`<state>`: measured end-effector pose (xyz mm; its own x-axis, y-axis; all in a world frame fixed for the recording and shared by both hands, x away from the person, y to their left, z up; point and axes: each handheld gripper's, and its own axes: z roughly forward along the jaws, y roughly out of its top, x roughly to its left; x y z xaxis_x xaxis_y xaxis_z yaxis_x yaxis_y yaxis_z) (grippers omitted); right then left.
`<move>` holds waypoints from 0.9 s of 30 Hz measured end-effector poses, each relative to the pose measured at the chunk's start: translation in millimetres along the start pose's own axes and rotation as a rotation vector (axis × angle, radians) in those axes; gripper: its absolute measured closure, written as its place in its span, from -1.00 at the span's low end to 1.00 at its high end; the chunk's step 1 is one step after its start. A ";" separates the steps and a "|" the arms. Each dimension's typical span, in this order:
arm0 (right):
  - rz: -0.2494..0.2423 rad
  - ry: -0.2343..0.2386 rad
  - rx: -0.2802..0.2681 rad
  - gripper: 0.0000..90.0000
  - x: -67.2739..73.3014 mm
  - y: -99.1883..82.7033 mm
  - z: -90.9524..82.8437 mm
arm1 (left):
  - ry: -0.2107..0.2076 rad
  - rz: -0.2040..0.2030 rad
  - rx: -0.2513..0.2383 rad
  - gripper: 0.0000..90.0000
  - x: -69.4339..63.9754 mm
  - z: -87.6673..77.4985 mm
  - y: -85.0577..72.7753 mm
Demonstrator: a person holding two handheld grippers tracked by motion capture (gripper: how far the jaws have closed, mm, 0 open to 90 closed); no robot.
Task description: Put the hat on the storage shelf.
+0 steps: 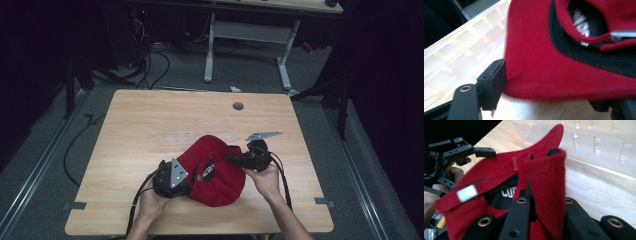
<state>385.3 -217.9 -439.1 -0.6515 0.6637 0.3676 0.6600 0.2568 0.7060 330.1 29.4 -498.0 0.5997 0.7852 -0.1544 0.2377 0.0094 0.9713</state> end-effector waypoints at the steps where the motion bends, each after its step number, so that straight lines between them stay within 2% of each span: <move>1: 0.009 0.000 -0.001 0.88 -0.7 -1.1 0.7 | -0.005 0.002 0.007 -0.35 -0.3 0.1 -0.2; 8: 0.010 0.025 0.012 0.88 -1.2 -3.5 2.0 | -0.038 -0.028 0.028 -0.23 0.3 -2.6 2.8; 15: 0.021 0.037 0.039 0.87 -0.5 -5.5 2.7 | -0.073 -0.025 0.068 -0.08 -3.2 -6.7 12.8; 17: 0.030 0.066 0.029 0.87 -2.9 -5.4 -0.2 | -0.094 -0.036 0.074 0.04 -2.9 -9.7 16.3; 18: 0.030 0.066 0.029 0.87 -2.9 -5.4 -0.2 | -0.102 -0.041 0.076 0.04 -2.5 -11.2 17.9; 20: 0.033 0.080 0.016 0.86 -3.4 -4.9 -1.9 | -0.128 -0.069 0.077 0.12 -1.4 -15.1 22.8; 23: 0.034 0.101 -0.001 0.83 -4.6 -4.5 -2.6 | -0.190 -0.143 0.076 0.34 -0.6 -20.9 30.8; 25: 0.027 0.100 0.001 0.79 -5.0 -4.5 -0.9 | -0.207 -0.159 0.083 0.44 -0.7 -22.3 33.3; 27: 0.035 0.100 0.008 0.78 -6.0 -4.8 0.4 | -0.215 -0.151 0.091 0.49 -2.1 -23.0 33.8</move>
<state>386.2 -222.8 -444.9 -0.6617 0.5990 0.4510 0.6859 0.2407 0.6867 319.3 42.3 -460.7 0.6984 0.6293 -0.3410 0.3986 0.0536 0.9155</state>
